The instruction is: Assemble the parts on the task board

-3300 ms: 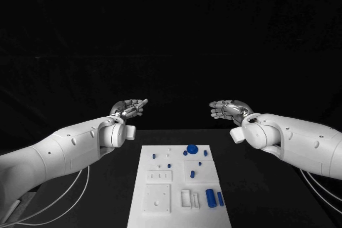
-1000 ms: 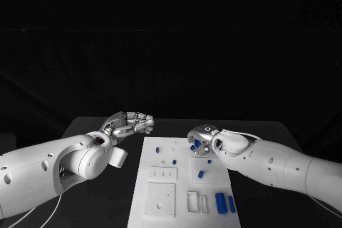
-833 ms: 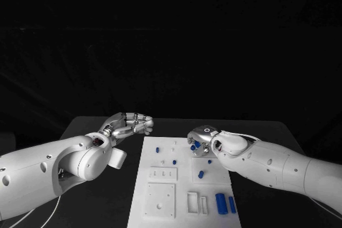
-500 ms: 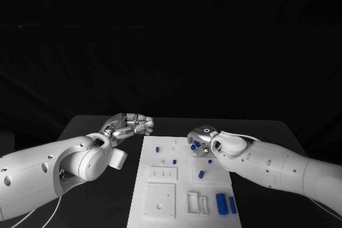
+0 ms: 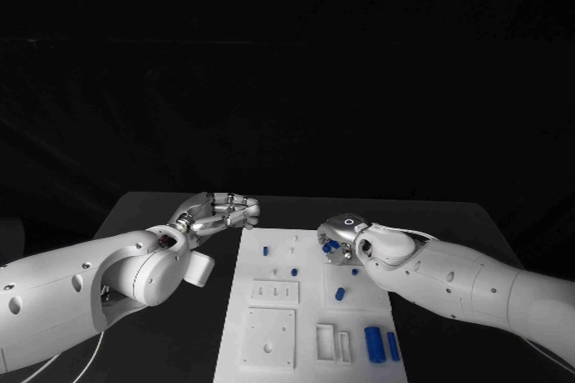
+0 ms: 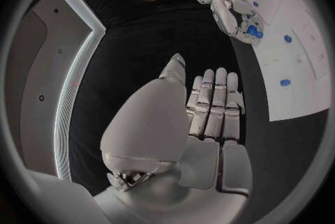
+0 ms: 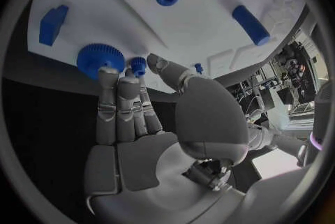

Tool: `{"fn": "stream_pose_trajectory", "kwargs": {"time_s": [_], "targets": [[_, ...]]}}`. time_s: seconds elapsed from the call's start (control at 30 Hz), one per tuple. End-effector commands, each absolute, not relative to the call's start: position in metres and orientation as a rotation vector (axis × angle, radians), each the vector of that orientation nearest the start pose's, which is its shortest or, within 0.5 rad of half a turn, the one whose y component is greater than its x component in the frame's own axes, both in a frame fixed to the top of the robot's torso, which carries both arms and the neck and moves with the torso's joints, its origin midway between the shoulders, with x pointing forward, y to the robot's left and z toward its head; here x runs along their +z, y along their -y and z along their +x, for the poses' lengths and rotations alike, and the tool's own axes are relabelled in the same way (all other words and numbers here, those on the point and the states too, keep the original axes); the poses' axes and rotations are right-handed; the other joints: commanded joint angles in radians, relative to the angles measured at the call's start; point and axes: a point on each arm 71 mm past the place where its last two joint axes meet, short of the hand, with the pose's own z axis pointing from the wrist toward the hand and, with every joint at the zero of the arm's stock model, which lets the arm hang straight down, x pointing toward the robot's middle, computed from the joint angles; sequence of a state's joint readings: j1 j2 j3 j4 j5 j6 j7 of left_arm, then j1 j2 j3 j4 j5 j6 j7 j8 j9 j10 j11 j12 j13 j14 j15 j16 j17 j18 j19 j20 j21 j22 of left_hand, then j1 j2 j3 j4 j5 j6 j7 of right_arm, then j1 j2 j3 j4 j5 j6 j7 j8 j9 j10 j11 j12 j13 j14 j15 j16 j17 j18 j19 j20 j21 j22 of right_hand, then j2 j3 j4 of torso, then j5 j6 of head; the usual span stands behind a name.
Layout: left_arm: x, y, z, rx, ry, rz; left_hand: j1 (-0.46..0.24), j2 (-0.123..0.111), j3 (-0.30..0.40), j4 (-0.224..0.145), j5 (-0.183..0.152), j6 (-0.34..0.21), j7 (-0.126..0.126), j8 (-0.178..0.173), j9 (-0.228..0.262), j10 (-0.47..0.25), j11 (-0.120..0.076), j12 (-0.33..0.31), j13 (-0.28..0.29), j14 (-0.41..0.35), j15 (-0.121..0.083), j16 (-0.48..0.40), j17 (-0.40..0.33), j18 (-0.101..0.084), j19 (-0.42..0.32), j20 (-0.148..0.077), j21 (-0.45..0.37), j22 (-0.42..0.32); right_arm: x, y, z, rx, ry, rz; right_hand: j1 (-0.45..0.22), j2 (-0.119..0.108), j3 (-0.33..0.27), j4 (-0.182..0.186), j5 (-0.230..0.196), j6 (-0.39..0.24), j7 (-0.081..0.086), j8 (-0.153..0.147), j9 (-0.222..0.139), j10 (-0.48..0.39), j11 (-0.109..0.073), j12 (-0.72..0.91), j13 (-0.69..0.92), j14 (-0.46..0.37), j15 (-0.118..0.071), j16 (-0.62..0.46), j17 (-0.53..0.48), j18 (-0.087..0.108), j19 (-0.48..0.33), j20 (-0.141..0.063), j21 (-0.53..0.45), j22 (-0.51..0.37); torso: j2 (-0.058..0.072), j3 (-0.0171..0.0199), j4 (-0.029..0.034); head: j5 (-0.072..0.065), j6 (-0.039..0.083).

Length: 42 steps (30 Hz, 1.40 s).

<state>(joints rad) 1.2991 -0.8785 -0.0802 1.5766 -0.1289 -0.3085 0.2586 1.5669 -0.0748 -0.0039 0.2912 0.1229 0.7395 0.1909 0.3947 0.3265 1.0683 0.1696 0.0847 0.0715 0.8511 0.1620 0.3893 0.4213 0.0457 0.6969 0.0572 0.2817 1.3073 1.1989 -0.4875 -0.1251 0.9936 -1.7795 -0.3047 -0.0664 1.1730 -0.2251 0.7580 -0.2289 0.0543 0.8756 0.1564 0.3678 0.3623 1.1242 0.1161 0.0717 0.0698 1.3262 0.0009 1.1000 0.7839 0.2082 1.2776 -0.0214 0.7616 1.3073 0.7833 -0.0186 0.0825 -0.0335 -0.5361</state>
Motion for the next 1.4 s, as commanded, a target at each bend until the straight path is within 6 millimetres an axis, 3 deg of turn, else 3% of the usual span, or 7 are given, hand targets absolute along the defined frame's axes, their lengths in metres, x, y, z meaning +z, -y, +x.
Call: {"fn": "stream_pose_trajectory", "kwargs": {"time_s": [0.03, 0.5, 0.7, 0.87, 1.17, 1.4], "targets": [[-0.146, -0.205, 0.489, -1.493, -1.551, -0.951, 0.002, 0.001, -0.006, 0.0, 0.003, 0.0, 0.007, -0.007, -0.001, -0.005, 0.001, -0.005, -0.001, -0.004, -0.001, -0.004, 0.0, 0.017, -0.007, 0.002, -0.004, 0.02, -0.239, 0.164, 0.556, 0.304, -1.619, -0.511, 0.011, 0.003, 0.012, 0.001, -0.002, 0.007, 0.0, -0.004, 0.001, 0.01, 0.002, 0.0, 0.001, -0.006, 0.003, 0.006, -0.002, 0.054, 0.009, -0.007, 0.005, 0.02, 0.006, 0.0, 0.002, 0.0, 0.001], [-0.147, -0.206, 0.49, -1.492, -1.555, -0.954, 0.001, 0.001, -0.007, 0.0, 0.002, -0.001, 0.007, -0.007, -0.001, -0.005, 0.002, -0.006, -0.001, -0.003, -0.001, -0.005, 0.0, 0.018, -0.007, 0.002, -0.004, 0.02, -0.237, 0.164, 0.556, 0.301, -1.597, -0.511, 0.009, 0.01, 0.032, 0.01, -0.004, 0.024, -0.001, 0.005, 0.006, 0.036, -0.004, 0.01, 0.006, -0.008, -0.003, 0.014, -0.008, 0.054, 0.01, -0.008, 0.01, 0.022, 0.014, -0.0011, -0.0018, 0.002, 0.004], [-0.147, -0.207, 0.49, -1.49, -1.555, -0.955, -0.001, 0.002, -0.007, 0.0, 0.002, -0.002, 0.008, -0.008, -0.002, -0.006, 0.002, -0.007, -0.002, -0.003, -0.001, -0.006, 0.0, 0.018, -0.006, 0.002, -0.004, 0.02, -0.235, 0.164, 0.555, 0.289, -1.571, -0.512, 0.016, 0.027, 0.073, 0.016, -0.005, 0.076, -0.018, 0.034, 0.024, 0.119, -0.036, 0.051, 0.037, -0.01, -0.034, 0.017, -0.015, 0.054, 0.005, -0.01, 0.038, 0.027, 0.016, -0.002, -0.0011, 0.002, 0.004], [-0.147, -0.207, 0.491, -1.49, -1.556, -0.958, -0.001, 0.002, -0.007, -0.001, 0.001, -0.002, 0.008, -0.008, -0.002, -0.006, 0.002, -0.008, -0.002, -0.003, -0.001, -0.006, 0.0, 0.018, -0.006, 0.002, -0.004, 0.02, -0.232, 0.164, 0.555, 0.288, -1.528, -0.493, 0.024, 0.039, 0.104, 0.002, -0.006, 0.098, -0.028, 0.046, 0.038, 0.142, -0.047, 0.06, 0.059, -0.009, -0.044, 0.026, -0.017, 0.054, 0.004, -0.013, 0.071, 0.028, 0.018, -0.002, -0.0019, 0.003, 0.005], [-0.147, -0.208, 0.491, -1.489, -1.556, -0.96, -0.001, 0.001, -0.007, -0.001, 0.001, -0.002, 0.008, -0.009, -0.002, -0.006, 0.002, -0.008, -0.002, -0.003, -0.001, -0.006, 0.001, 0.019, -0.006, 0.002, -0.004, 0.02, -0.228, 0.161, 0.552, 0.297, -1.483, -0.484, 0.018, 0.034, 0.118, -0.006, -0.005, 0.125, -0.04, 0.06, 0.055, 0.184, -0.066, 0.085, 0.098, -0.014, -0.063, 0.028, -0.022, 0.054, 0.0, -0.013, 0.109, 0.027, 0.021, -0.0025, -0.0013, 0.003, 0.006], [-0.147, -0.208, 0.491, -1.488, -1.556, -0.961, -0.001, 0.001, -0.007, -0.001, 0.001, -0.002, 0.008, -0.009, -0.002, -0.006, 0.002, -0.008, -0.002, -0.002, -0.001, -0.007, 0.001, 0.019, -0.006, 0.002, -0.004, 0.02, -0.219, 0.153, 0.546, 0.341, -1.402, -0.444, 0.016, 0.028, 0.128, -0.005, -0.005, 0.13, -0.043, 0.06, 0.067, 0.18, -0.069, 0.09, 0.134, -0.012, -0.066, 0.031, -0.029, 0.054, -0.006, -0.018, 0.135, 0.025, 0.021, -0.0029, -0.0033, 0.005, 0.009]]}}
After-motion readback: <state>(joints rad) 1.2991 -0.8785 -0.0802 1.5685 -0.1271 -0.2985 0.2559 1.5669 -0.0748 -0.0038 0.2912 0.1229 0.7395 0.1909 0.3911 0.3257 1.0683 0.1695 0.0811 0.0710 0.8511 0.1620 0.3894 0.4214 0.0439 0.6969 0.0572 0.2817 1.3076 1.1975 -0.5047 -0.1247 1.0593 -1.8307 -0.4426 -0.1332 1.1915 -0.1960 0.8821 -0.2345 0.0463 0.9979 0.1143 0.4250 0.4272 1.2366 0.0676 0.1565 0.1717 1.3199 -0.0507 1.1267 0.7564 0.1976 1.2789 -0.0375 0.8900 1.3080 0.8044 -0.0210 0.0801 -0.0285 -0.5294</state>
